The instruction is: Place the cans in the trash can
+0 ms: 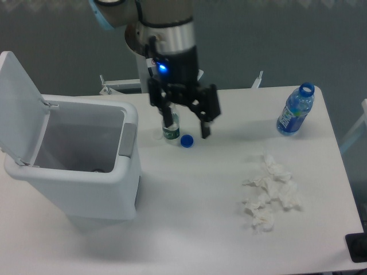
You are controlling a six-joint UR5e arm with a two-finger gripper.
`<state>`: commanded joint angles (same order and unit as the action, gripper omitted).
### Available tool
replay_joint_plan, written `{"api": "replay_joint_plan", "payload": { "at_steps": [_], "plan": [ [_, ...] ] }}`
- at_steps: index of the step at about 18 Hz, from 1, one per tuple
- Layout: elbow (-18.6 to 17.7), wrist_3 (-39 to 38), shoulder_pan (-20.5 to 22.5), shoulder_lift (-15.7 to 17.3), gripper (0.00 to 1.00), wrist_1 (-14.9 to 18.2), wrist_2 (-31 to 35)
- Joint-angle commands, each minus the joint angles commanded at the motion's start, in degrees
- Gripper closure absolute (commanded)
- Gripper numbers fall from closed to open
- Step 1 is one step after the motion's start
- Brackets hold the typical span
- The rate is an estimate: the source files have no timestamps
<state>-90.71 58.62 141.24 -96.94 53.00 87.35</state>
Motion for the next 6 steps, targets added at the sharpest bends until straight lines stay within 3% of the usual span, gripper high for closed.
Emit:
{"api": "replay_joint_plan", "payload": {
  "at_steps": [6],
  "plan": [
    [0.62, 3.86, 0.35, -2.38, 0.0, -0.35, 3.78]
  ]
}}
